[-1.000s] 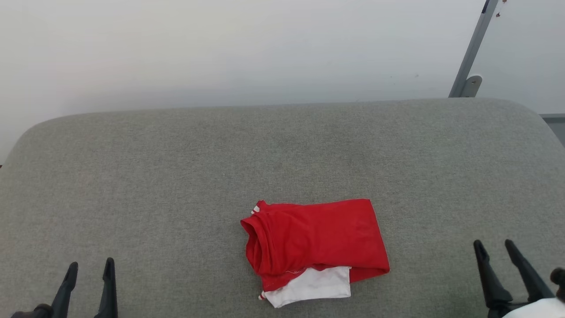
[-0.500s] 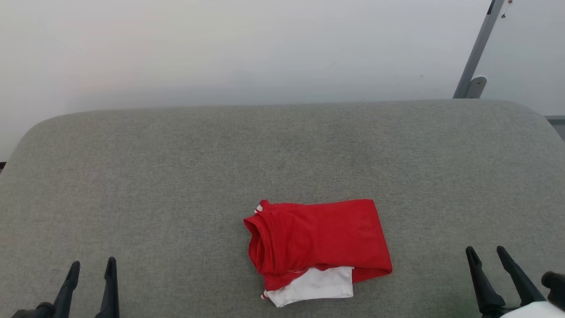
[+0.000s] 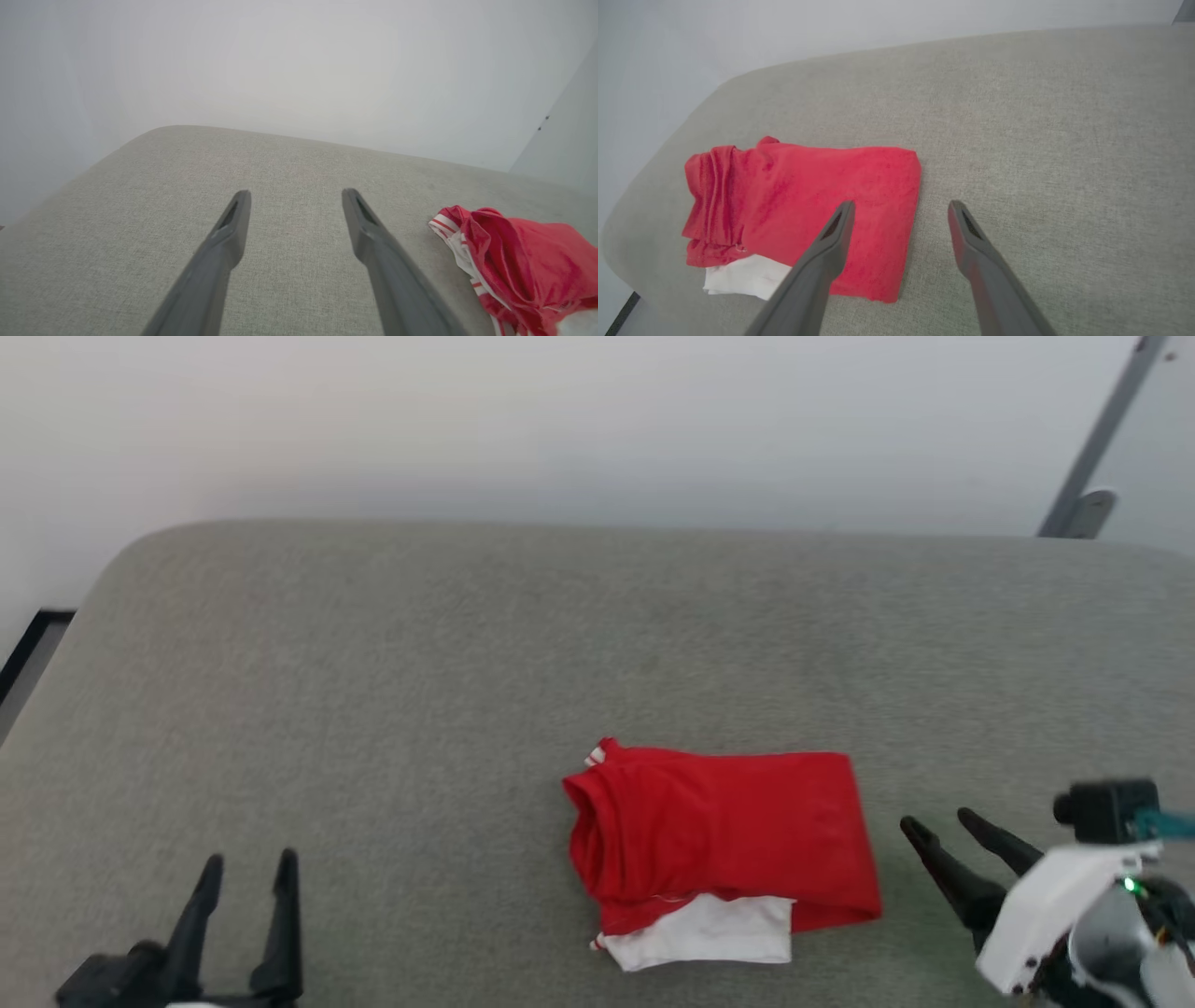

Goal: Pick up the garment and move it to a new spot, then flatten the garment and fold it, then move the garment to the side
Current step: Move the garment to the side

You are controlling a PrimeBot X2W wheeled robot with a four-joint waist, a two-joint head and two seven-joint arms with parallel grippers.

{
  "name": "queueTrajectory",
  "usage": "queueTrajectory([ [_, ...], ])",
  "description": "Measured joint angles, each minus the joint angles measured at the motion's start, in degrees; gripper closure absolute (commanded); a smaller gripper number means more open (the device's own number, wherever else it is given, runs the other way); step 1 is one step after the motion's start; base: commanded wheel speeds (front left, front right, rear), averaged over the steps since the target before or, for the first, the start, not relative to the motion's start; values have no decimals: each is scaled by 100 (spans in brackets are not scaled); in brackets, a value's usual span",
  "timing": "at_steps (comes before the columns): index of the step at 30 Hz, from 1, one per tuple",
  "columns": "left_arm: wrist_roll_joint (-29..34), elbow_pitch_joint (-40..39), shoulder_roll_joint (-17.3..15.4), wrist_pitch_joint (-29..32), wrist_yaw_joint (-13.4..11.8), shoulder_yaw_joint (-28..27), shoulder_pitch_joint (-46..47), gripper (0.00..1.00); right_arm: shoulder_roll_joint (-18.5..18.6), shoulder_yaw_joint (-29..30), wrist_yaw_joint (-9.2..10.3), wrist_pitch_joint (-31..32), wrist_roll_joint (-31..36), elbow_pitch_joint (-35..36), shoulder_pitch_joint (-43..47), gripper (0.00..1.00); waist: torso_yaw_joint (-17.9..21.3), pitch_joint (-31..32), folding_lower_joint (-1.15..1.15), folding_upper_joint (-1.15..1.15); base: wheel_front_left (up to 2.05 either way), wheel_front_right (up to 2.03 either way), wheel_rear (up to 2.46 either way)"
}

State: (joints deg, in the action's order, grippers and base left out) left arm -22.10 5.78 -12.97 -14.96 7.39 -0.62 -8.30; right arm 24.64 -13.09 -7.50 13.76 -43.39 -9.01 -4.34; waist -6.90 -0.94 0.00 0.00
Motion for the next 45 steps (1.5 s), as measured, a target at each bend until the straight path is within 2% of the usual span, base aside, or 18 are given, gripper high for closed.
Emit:
queueTrajectory([
  [7,-23,62,19,0,0,264,277,0,508,-327,0,1317,-248,-216,-654,0,-369,-327,0,0,0,0,0],
  [12,-71,86,67,0,0,378,444,0,703,-445,0,2141,-419,-386,-956,0,-628,-592,0,0,0,0,0],
  [24,-75,172,209,0,0,523,760,0,564,-720,1,3609,-443,-893,-1594,0,-1040,-1099,0,0,0,0,0],
  [25,-75,182,211,0,0,536,793,0,568,-745,1,3645,-420,-891,-1631,55,-1054,-1123,0,0,0,0,0],
  [26,-75,187,216,0,0,541,826,0,571,-762,1,3659,-409,-879,-1657,100,-1064,-1147,0,0,0,0,0],
  [38,-152,109,216,-1,0,444,1155,0,538,-641,-9,3825,-265,-489,-1899,100,-777,-1270,0,0,0,0,0],
  [45,19,29,178,-1,0,589,1486,0,880,-377,-7,3818,54,-276,-2098,100,-434,-1312,0,0,0,0,0],
])
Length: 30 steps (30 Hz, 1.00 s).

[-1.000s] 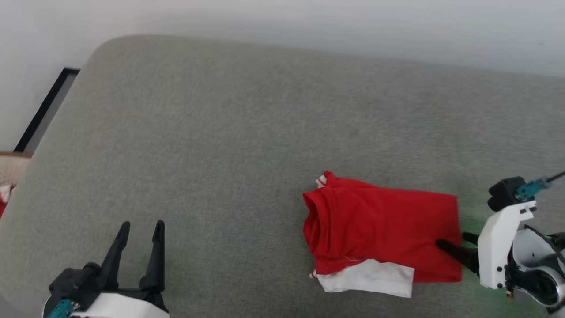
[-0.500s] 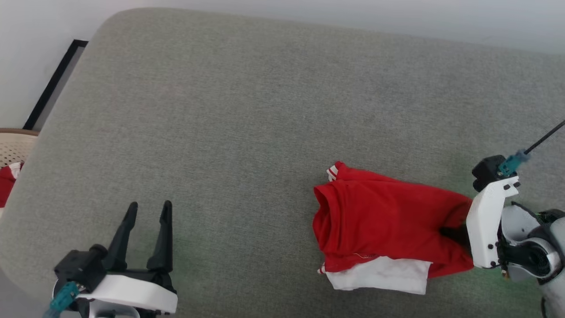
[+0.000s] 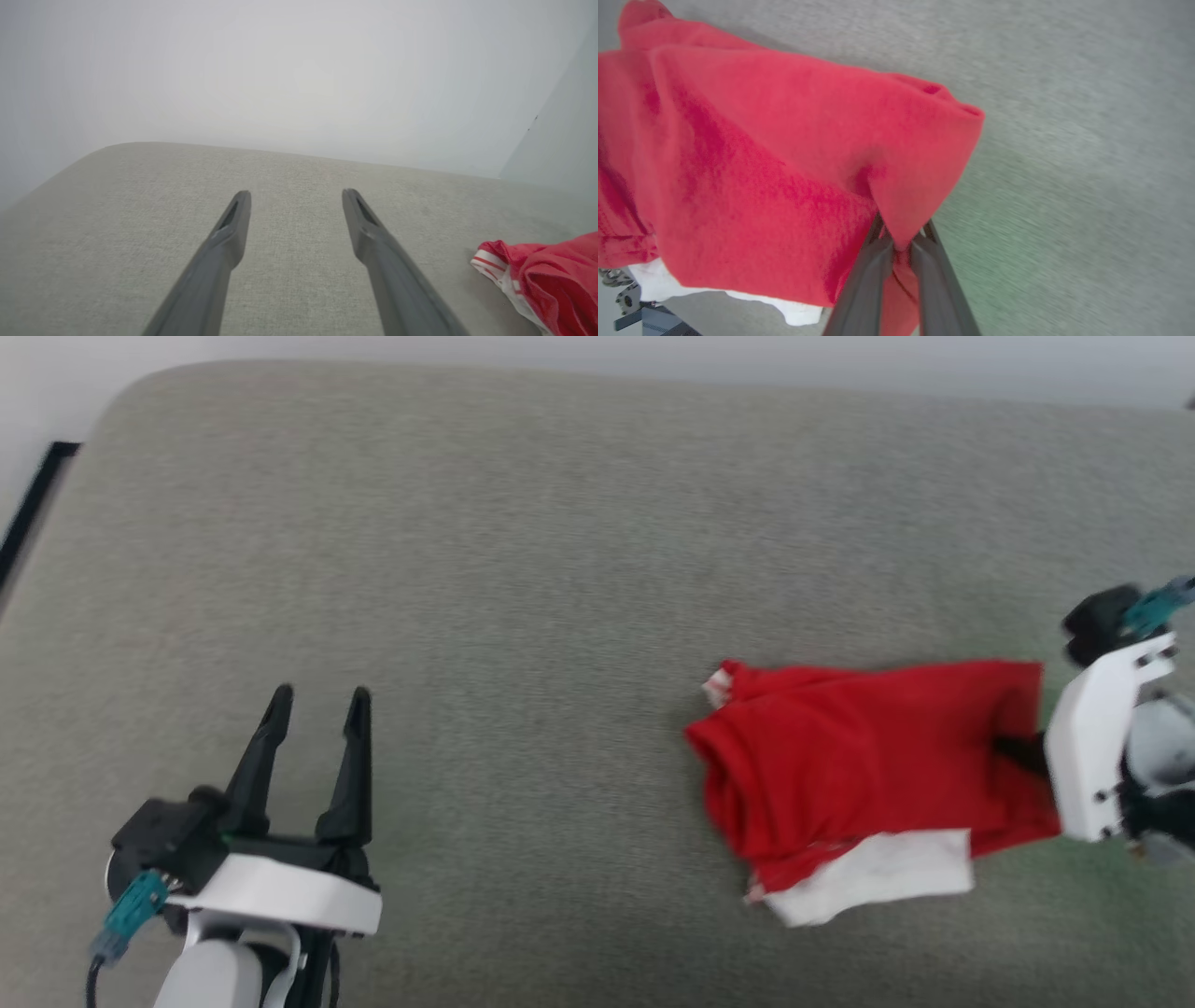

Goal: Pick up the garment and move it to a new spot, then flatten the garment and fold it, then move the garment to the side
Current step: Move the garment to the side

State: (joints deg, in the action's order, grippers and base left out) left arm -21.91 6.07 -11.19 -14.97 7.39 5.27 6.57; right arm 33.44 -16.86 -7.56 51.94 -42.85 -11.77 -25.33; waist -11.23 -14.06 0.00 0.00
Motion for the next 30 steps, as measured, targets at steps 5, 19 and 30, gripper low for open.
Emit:
queueTrajectory([
  [5,90,-18,-4,0,0,182,291,0,212,213,0,-57,238,19,-170,100,305,-76,0,0,0,0,0],
  [19,381,36,-76,0,0,921,1334,0,570,750,0,-1110,928,-611,-935,100,1257,-529,0,0,0,0,0],
  [30,461,142,-104,0,1,1656,2247,0,689,846,0,-2429,1779,-1998,-1673,100,1736,-1108,0,0,0,0,0],
])
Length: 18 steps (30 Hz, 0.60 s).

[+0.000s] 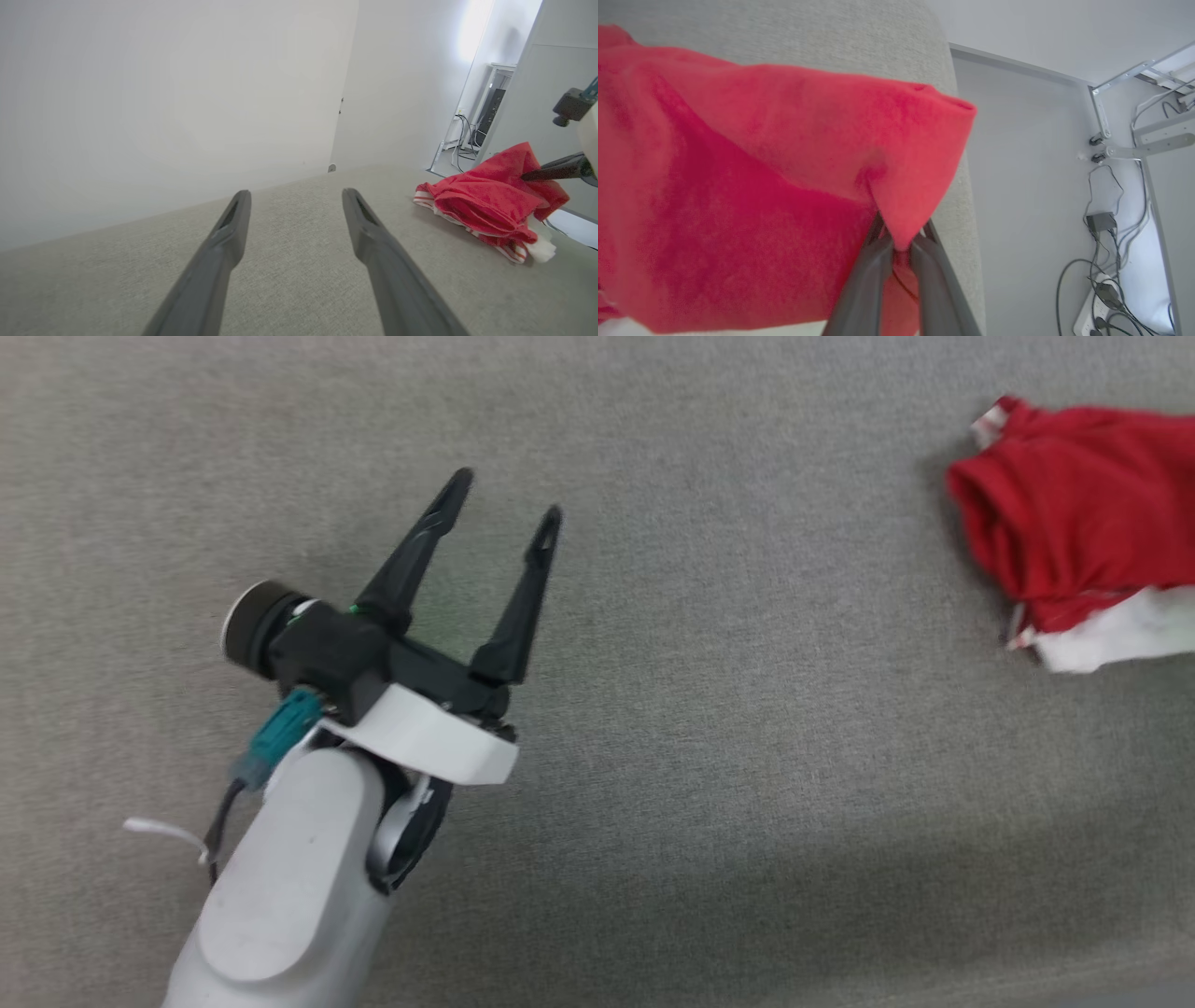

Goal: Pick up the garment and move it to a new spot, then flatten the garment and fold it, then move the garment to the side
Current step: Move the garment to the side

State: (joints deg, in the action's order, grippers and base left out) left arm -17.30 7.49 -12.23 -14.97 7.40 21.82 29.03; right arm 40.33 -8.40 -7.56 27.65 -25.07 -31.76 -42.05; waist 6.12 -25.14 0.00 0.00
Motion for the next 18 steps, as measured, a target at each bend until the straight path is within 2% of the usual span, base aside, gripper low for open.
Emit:
queueTrajectory([
  [3,0,38,9,0,0,282,252,0,9,82,0,-472,424,-606,-359,100,93,-178,0,0,0,0,0],
  [10,-12,115,21,0,0,710,570,0,-18,466,-1,-1146,1278,-1720,-978,100,110,-394,0,0,0,0,0],
  [18,-37,126,52,0,0,954,778,0,-176,967,0,-1649,2149,-2672,-1438,100,-10,-582,0,0,0,0,0],
])
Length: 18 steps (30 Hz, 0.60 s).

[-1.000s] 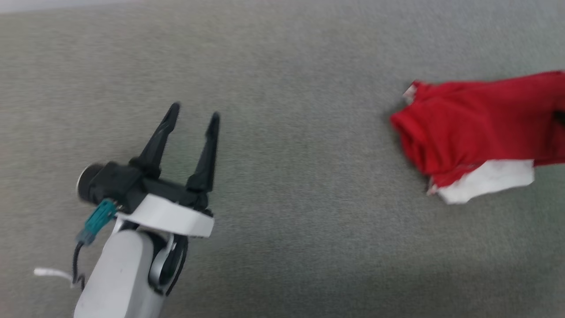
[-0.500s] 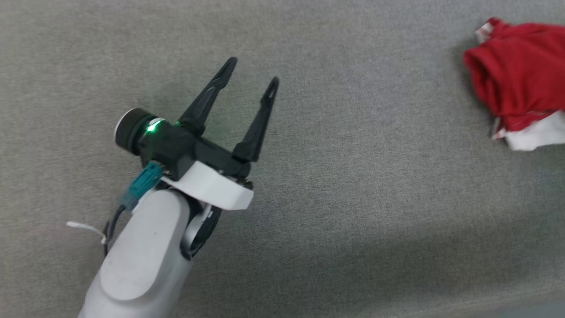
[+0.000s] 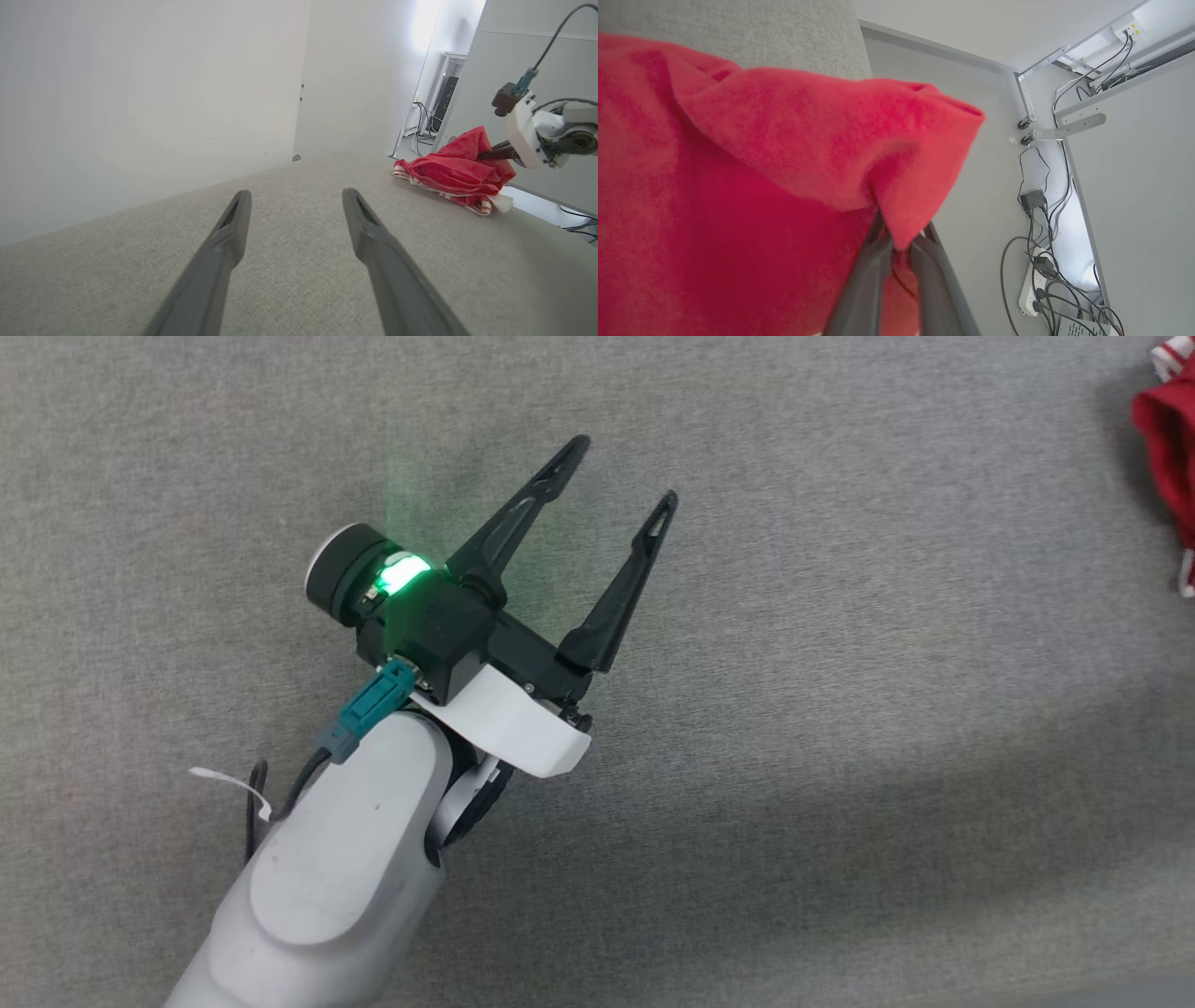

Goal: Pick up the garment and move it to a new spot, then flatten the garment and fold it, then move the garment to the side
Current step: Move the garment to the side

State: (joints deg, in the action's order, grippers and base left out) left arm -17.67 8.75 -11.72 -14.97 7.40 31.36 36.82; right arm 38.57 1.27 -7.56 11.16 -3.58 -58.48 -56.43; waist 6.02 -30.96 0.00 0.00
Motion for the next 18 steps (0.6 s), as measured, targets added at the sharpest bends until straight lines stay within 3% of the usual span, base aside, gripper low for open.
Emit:
queueTrajectory([
  [9,-42,15,7,1,0,63,152,0,-166,485,1,-396,458,-709,-305,98,-229,-109,0,0,0,0,0],
  [10,-42,9,1,0,0,52,152,0,-166,510,1,-432,549,-748,-335,75,-240,-112,0,0,0,0,0],
  [11,-42,8,-11,0,0,35,152,0,-174,559,1,-434,616,-813,-386,62,-247,-107,0,0,0,0,0],
  [12,-42,2,-25,0,0,15,152,0,-183,572,1,-442,643,-847,-418,9,-252,-98,0,0,0,0,0],
  [13,-42,-4,-31,1,0,-9,149,0,-199,557,1,-469,679,-871,-439,0,-256,-82,0,0,0,0,0],
  [18,-49,-56,-62,1,0,-231,4,0,-248,601,1,-705,694,-964,-544,0,-260,82,0,0,0,0,0],
])
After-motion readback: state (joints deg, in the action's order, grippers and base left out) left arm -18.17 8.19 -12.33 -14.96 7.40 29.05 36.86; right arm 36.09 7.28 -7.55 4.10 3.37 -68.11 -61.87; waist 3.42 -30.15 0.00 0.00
